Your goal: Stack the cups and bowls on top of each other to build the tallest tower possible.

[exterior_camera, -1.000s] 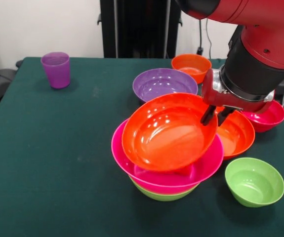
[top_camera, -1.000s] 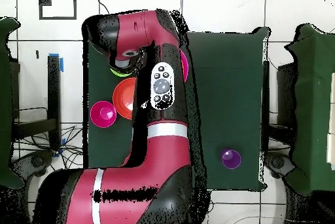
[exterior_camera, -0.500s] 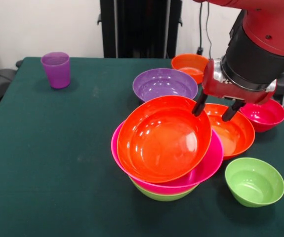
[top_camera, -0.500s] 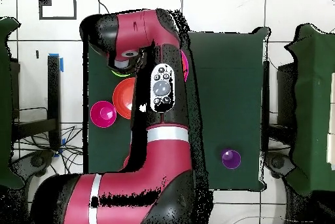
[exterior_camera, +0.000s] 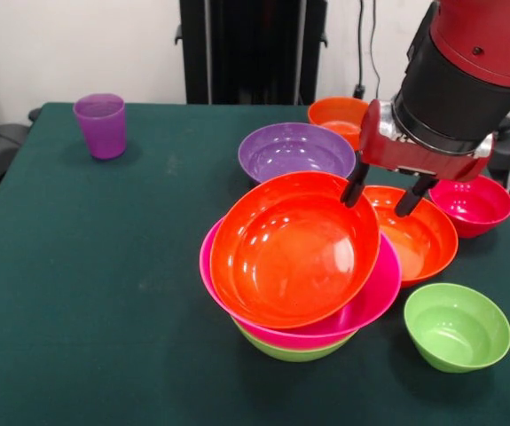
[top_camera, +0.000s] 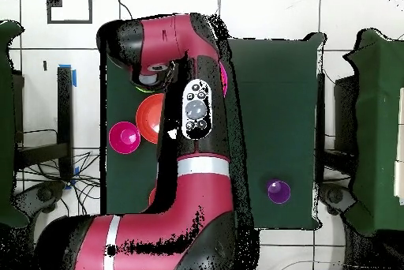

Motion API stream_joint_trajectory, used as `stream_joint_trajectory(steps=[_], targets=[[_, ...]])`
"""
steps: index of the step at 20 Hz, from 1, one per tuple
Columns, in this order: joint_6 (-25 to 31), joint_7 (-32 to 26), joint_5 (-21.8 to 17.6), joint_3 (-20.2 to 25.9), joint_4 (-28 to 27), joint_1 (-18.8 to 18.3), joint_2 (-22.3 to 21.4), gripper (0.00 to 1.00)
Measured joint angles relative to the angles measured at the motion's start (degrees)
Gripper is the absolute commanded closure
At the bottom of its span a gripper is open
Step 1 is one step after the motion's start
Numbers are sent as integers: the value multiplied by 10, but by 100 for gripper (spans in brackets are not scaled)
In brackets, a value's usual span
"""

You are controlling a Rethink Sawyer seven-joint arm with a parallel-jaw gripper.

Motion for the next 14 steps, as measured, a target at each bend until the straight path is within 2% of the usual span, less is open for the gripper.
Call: stream_joint_trajectory(steps=[9, 14], targets=[[-15, 0, 21, -3, 3, 0, 2, 0], [-53, 0, 46, -3, 4, 0, 16, 0]])
